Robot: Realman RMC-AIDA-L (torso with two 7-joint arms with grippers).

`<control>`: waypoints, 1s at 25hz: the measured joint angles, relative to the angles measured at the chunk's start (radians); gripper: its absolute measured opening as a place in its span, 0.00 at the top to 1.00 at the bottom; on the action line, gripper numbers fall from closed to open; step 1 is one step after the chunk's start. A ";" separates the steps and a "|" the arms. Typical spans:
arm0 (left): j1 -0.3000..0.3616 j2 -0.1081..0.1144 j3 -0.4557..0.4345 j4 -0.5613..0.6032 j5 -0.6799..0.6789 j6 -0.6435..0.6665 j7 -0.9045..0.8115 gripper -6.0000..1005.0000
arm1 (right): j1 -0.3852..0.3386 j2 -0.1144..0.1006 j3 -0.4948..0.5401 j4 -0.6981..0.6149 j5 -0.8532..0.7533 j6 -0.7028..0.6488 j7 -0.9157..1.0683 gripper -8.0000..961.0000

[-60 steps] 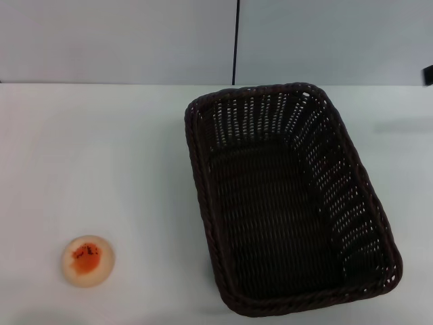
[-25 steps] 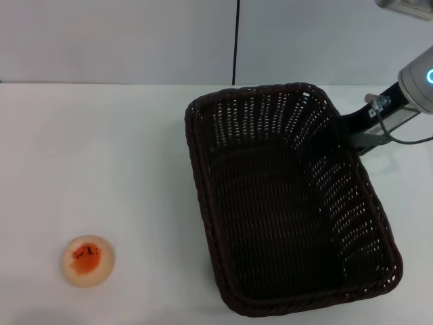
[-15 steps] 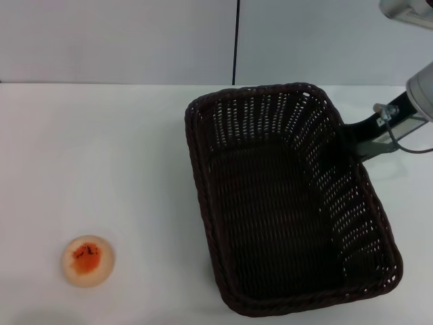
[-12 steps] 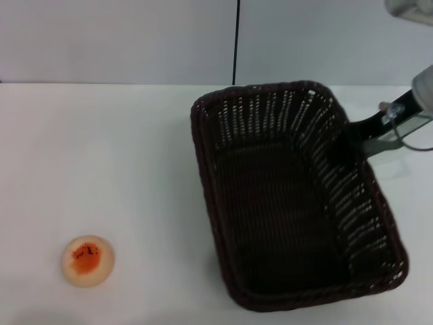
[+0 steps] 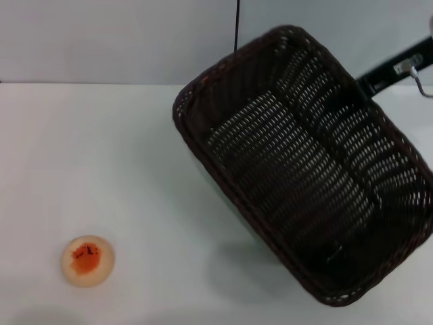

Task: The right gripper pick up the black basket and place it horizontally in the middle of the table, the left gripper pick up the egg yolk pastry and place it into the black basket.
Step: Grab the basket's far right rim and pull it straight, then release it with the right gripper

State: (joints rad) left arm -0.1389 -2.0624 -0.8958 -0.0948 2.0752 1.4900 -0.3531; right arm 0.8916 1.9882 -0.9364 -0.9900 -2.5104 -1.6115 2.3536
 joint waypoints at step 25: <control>0.098 -0.005 0.215 -0.024 0.003 0.185 -0.082 0.18 | 0.152 0.089 -0.216 0.146 0.147 0.213 -0.765 0.84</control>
State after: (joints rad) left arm -0.0409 -2.0671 -0.6805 -0.1184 2.0786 1.6752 -0.4349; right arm 1.0433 2.0774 -1.1528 -0.8443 -2.3631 -1.3981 1.5885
